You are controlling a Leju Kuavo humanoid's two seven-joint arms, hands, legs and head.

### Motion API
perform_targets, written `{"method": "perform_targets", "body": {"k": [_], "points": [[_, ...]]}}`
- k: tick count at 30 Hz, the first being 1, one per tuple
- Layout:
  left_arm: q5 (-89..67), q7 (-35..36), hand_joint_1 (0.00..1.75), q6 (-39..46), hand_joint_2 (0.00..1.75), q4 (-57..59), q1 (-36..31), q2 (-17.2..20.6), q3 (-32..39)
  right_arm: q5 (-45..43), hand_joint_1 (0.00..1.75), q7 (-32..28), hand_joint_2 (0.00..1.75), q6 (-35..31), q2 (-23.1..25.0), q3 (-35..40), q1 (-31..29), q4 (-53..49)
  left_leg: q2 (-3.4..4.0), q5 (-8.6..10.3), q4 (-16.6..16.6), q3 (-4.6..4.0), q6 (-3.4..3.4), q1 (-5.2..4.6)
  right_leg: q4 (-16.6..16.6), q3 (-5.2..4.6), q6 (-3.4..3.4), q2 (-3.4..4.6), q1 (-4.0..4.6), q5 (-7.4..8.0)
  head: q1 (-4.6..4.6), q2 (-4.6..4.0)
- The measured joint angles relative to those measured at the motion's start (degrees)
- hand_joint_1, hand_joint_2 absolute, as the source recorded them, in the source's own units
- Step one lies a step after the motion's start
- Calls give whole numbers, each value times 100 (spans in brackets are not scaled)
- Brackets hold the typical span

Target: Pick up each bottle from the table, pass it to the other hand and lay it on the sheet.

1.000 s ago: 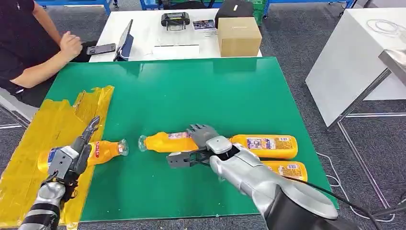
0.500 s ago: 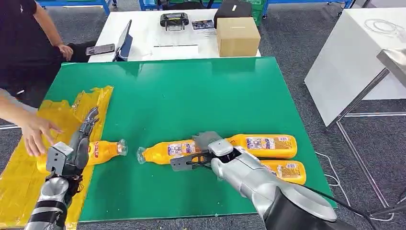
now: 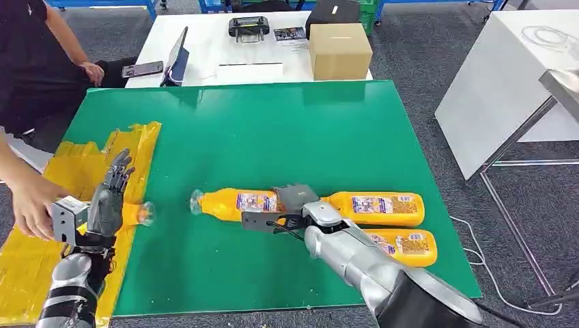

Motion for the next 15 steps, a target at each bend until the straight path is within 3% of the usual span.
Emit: {"method": "perform_targets", "body": {"k": [6, 7, 12, 15], "points": [[1361, 593, 0, -320, 0, -513, 250, -356, 190, -296, 175, -871, 175, -347, -44, -1263, 141, -827, -2, 0, 2, -18, 0, -1, 0, -17, 2, -1, 0, 0, 0, 0], [1400, 617, 0, -320, 175, -581, 290, -394, 201, -283, 175, -871, 175, -342, -50, -1423, 169, -979, -2, 0, 2, -22, 0, -1, 0, -20, 2, -1, 0, 0, 0, 0], [1486, 679, 0, -291, 175, -803, 391, -486, 236, -178, 175, -919, 175, -287, -83, -1923, 351, -1421, -2, -1, 2, -33, 0, -1, -1, -30, 2, -1, -1, 0, 2, 0], [1665, 825, 0, -195, 175, -965, 489, -547, 239, -383, 175, -1255, 175, -33, -88, -2250, 548, -1907, -1, -1, 2, -33, 0, 0, -1, -32, 1, -1, 0, 0, 2, 0]]}}
